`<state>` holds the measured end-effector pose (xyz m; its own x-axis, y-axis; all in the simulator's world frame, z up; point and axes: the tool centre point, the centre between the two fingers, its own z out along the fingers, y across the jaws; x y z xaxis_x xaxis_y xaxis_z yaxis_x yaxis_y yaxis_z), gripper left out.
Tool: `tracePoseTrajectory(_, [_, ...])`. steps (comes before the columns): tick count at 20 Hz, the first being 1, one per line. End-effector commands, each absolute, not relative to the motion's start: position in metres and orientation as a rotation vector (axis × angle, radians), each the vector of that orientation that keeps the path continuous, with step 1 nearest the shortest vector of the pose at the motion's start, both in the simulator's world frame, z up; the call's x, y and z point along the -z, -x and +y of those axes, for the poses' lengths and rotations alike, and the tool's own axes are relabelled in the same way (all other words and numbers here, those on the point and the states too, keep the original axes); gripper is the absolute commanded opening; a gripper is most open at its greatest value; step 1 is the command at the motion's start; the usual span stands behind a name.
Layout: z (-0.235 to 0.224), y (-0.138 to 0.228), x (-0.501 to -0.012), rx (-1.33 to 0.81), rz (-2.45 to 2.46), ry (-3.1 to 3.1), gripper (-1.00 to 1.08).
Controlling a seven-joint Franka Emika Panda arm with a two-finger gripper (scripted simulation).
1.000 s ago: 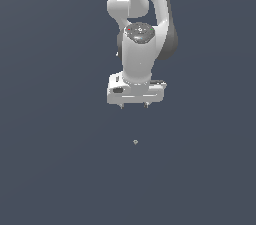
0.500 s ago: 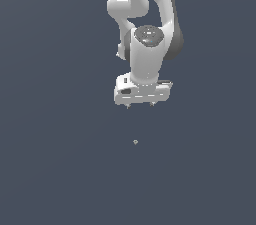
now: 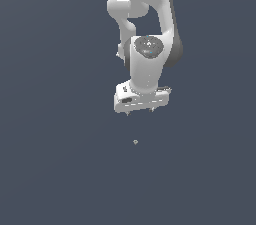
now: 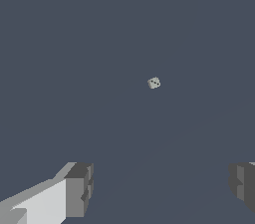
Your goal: Pick up the object and move it to a goal position.
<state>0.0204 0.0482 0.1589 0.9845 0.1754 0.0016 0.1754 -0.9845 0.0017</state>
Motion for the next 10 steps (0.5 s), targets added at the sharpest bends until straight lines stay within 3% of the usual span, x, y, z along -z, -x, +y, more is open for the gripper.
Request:
tracePoseTrajectory(1, [0.047,-0.029,-0.150,-0.001,0.332,-3.121,1.00])
tracePoseTrajectory(10, [0.042,-0.069,-0.102,0.001,0.613,-3.076,1.00])
